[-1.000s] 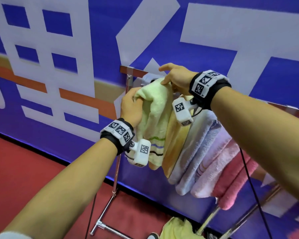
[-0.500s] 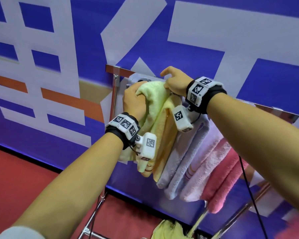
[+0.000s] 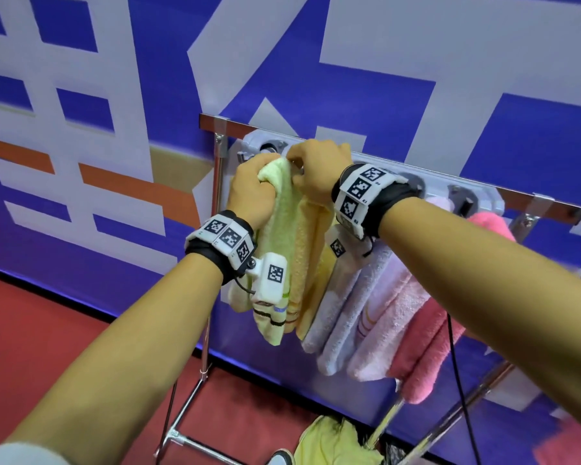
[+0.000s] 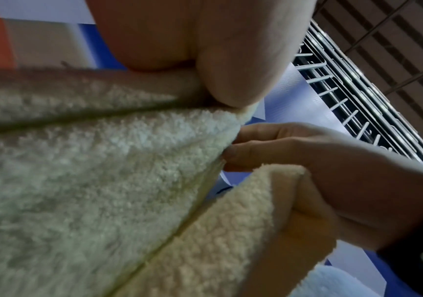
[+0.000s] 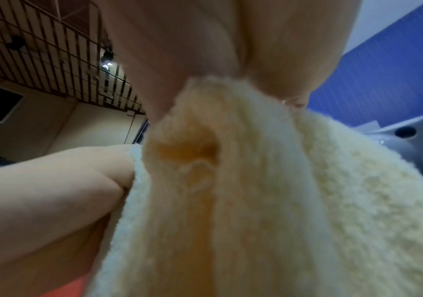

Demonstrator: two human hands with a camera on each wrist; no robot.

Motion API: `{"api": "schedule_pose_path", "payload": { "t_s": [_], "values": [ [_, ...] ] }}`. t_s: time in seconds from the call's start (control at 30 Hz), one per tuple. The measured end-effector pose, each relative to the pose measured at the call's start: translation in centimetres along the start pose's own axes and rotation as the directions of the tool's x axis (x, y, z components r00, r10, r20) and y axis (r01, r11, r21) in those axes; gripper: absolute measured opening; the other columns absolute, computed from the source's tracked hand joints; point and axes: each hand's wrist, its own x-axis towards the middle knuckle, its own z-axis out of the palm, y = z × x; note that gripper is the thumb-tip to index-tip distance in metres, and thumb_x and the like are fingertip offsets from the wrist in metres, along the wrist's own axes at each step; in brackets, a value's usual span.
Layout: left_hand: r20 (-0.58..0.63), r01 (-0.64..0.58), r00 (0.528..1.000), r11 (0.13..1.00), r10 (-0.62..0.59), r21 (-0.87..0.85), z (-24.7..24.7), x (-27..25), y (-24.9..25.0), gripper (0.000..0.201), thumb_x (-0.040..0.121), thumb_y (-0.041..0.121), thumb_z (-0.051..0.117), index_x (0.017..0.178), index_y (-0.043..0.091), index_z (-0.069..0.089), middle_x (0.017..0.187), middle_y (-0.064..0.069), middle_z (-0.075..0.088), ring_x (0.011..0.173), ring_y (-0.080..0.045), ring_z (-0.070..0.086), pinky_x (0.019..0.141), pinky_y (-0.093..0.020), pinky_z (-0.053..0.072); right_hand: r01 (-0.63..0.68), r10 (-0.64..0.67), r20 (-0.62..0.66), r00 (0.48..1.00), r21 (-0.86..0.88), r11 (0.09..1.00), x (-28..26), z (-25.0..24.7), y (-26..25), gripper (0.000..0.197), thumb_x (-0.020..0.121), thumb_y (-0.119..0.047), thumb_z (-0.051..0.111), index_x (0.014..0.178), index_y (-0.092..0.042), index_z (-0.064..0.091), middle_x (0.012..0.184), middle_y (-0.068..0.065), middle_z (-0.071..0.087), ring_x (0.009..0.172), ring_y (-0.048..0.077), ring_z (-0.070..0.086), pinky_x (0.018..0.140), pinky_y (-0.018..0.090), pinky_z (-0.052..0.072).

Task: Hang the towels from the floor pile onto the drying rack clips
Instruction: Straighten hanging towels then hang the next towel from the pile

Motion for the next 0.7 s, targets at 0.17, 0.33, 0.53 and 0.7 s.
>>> {"api": "schedule_pose_path", "payload": {
  "t_s": [0.17,0.33,0.53,0.7],
  "values": [
    [0.094,0.027,0.995,1.0,-0.028,0.01,-0.2,-0.6,0.8,0.07,0.074,-0.009,0.043,0.138,0.018,0.052,0.119,0.004,0.057,0.099,-0.015,0.059,0.079,-0.022,0.05,0.02,-0.01,0.095,0.995,-0.11,0.994,-0.6,-0.5,0.1,0.011,0.083,-0.017,0.05,0.078,-0.024,0.044,0.079,-0.006,0.053,0.082,0.023,0.048,0.086,0.042,0.027],
    [0.107,0.038,0.994,0.994,-0.027,-0.1,-0.3,-3.0,-1.2,0.086,0.075,-0.004,0.072,0.147,0.023,0.033,0.131,0.003,0.053,0.092,0.002,0.06,0.07,-0.016,0.05,0.055,-0.047,0.171,0.984,-0.042,0.998,-1.6,-0.1,0.3,0.035,0.081,-0.031,0.057,0.113,-0.026,0.046,0.094,-0.004,0.061,0.095,0.025,0.052,0.089,0.046,0.029],
    [-0.03,0.257,0.966,0.955,-0.256,0.149,0.7,-5.4,-5.0,0.065,0.068,0.011,0.085,0.123,0.021,0.051,0.1,0.004,0.065,0.091,-0.021,0.063,0.077,-0.027,0.049,0.103,-0.061,0.237,0.97,-0.172,0.98,-2.4,-0.4,0.2,0.075,0.07,-0.047,0.07,0.131,-0.028,0.032,0.084,-0.005,0.06,0.087,0.026,0.05,0.094,0.051,0.028],
    [-0.113,0.251,0.967,0.92,-0.227,0.302,-0.1,-4.5,-5.9,0.035,0.073,0.01,0.068,0.103,0.021,0.057,0.09,-0.007,0.068,0.081,-0.031,0.063,0.071,-0.04,0.057,0.086,-0.038,0.222,0.974,-0.209,0.974,-2.8,-0.1,0.0,0.077,0.069,-0.037,0.073,0.133,-0.028,0.031,0.073,-0.008,0.051,0.095,0.028,0.055,0.095,0.051,0.029]
  ]
}}
